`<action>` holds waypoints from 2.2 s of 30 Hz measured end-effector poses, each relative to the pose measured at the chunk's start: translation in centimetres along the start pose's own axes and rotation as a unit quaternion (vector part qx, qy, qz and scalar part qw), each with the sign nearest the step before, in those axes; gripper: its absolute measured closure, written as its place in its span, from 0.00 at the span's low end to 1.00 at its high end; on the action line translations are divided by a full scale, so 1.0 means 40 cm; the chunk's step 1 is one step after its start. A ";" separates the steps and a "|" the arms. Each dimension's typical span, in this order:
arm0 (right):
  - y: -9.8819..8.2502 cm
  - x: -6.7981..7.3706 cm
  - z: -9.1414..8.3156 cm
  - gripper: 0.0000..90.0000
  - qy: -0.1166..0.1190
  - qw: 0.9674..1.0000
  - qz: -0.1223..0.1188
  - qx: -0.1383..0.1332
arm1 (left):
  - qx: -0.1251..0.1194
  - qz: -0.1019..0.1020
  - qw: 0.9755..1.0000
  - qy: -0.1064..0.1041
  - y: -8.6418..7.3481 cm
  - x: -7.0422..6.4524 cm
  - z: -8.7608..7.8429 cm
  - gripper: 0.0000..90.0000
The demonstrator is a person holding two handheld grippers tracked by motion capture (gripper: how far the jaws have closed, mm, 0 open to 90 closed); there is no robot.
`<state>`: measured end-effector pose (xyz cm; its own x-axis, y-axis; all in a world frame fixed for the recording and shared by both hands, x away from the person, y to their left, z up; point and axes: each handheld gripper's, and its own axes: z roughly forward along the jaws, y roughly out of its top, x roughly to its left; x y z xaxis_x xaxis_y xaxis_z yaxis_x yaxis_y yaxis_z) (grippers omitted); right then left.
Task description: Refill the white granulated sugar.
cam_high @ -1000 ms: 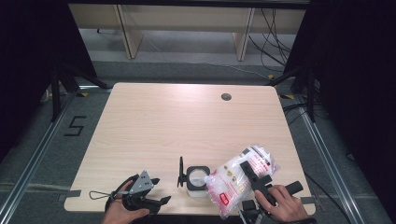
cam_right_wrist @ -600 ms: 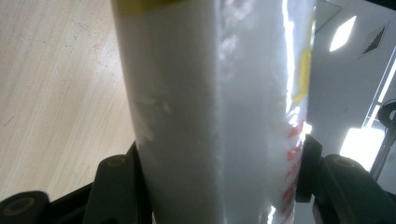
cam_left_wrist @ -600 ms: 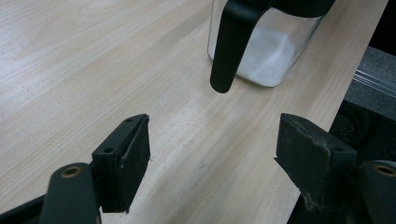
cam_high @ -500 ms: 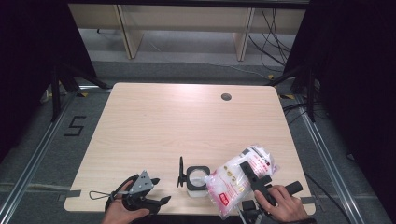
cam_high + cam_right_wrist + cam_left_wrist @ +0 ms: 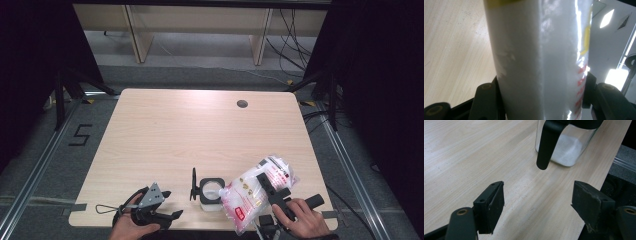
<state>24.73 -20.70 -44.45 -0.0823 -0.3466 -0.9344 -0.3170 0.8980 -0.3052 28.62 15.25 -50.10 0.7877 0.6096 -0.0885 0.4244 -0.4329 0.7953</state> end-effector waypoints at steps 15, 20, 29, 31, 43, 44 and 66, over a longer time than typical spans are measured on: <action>0.002 -0.005 0.003 0.51 -0.004 1.000 -0.018 -0.008 | 0.002 0.004 1.000 0.002 0.000 0.001 0.000 0.29; 0.002 -0.006 0.003 0.51 -0.003 1.000 -0.019 -0.009 | 0.002 0.003 1.000 0.002 0.000 0.002 -0.001 0.28; 0.000 0.001 0.001 0.51 0.002 1.000 -0.002 -0.003 | 0.000 0.001 1.000 0.000 0.000 0.000 0.000 0.29; 0.000 0.001 0.001 0.51 0.002 1.000 -0.001 -0.003 | 0.000 0.001 1.000 0.000 0.000 0.000 -0.001 0.29; 0.001 0.000 0.000 0.51 0.000 1.000 -0.002 -0.004 | 0.000 0.001 1.000 0.000 0.000 0.000 0.000 0.29; 0.001 0.000 0.000 0.51 0.000 1.000 -0.002 -0.004 | 0.002 0.002 1.000 0.000 0.000 0.001 -0.001 0.29; 0.000 -0.002 -0.001 0.52 0.000 1.000 -0.003 -0.005 | 0.006 0.008 1.000 -0.001 0.000 0.002 -0.002 0.29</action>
<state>24.71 -20.68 -44.38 -0.0810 -0.3522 -0.9324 -0.3276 0.8929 -0.3088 28.65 15.37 -50.04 0.7947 0.6020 -0.0772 0.4180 -0.4507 0.7887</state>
